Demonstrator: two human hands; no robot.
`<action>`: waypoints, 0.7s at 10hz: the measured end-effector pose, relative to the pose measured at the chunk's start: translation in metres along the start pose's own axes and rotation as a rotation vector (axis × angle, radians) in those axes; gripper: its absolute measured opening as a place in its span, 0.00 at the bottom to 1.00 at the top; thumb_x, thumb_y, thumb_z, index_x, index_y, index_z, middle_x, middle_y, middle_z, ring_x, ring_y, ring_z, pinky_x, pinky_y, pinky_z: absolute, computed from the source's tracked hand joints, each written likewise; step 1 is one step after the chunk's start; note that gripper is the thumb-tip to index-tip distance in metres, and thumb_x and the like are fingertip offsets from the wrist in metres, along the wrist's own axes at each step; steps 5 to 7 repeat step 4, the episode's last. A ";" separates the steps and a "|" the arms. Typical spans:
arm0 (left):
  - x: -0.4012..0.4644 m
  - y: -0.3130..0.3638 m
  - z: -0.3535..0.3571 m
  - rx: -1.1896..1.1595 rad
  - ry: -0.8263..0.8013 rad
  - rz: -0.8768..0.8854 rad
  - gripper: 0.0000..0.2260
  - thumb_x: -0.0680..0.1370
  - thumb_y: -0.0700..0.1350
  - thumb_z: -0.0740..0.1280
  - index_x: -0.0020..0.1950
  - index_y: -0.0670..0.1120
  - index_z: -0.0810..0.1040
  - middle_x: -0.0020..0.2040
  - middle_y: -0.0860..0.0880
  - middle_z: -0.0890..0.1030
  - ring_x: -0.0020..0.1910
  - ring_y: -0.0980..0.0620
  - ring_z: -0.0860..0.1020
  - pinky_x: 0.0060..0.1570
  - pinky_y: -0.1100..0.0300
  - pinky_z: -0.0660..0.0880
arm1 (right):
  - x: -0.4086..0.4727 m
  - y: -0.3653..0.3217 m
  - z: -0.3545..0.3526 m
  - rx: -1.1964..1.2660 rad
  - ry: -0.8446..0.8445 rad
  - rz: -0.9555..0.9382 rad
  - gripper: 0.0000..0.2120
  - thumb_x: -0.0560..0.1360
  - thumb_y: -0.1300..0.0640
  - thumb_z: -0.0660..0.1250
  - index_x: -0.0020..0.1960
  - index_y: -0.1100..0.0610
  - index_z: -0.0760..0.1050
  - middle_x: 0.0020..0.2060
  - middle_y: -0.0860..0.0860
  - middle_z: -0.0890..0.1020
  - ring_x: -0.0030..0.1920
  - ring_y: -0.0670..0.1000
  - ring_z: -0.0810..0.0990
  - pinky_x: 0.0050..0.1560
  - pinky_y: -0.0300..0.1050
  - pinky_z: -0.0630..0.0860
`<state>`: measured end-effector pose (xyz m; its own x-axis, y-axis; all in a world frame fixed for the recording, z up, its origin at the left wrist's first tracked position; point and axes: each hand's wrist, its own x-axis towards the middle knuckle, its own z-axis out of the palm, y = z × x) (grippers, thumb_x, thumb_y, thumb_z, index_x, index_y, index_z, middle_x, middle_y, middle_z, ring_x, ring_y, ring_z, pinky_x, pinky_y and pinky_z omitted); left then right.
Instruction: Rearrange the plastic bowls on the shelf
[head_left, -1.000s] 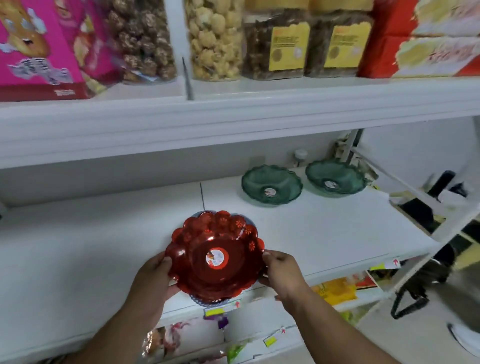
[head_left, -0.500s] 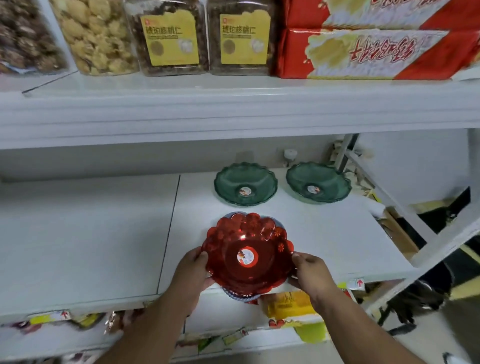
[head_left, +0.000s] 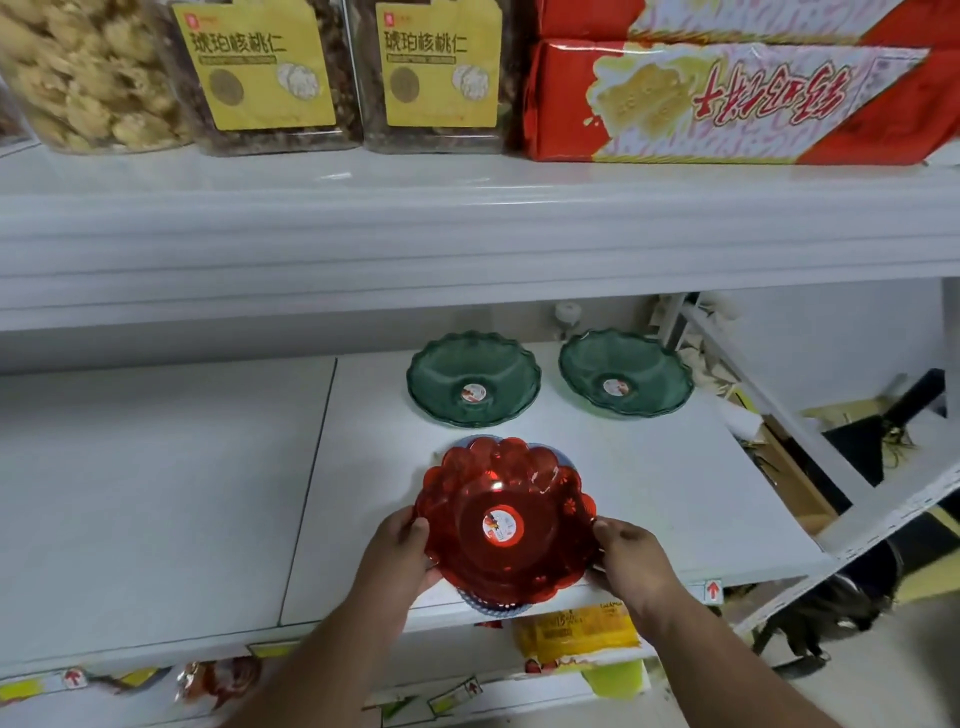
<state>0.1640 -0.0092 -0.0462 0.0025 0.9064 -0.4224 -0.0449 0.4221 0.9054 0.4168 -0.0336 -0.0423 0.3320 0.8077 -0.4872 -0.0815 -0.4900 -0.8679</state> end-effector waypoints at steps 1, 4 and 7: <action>0.006 -0.004 -0.001 -0.013 -0.014 0.006 0.14 0.84 0.46 0.56 0.65 0.47 0.78 0.59 0.45 0.83 0.57 0.47 0.83 0.55 0.51 0.80 | 0.004 -0.001 0.000 -0.025 0.005 -0.026 0.16 0.82 0.59 0.57 0.49 0.67 0.81 0.49 0.70 0.82 0.43 0.60 0.81 0.46 0.54 0.83; 0.009 -0.013 -0.008 -0.054 0.001 -0.046 0.13 0.83 0.49 0.59 0.62 0.45 0.77 0.59 0.43 0.82 0.58 0.46 0.82 0.52 0.52 0.81 | -0.007 -0.007 -0.009 -0.103 0.018 -0.070 0.17 0.82 0.56 0.58 0.42 0.58 0.82 0.48 0.61 0.87 0.49 0.60 0.85 0.60 0.63 0.76; 0.009 -0.013 -0.008 -0.054 0.001 -0.046 0.13 0.83 0.49 0.59 0.62 0.45 0.77 0.59 0.43 0.82 0.58 0.46 0.82 0.52 0.52 0.81 | -0.007 -0.007 -0.009 -0.103 0.018 -0.070 0.17 0.82 0.56 0.58 0.42 0.58 0.82 0.48 0.61 0.87 0.49 0.60 0.85 0.60 0.63 0.76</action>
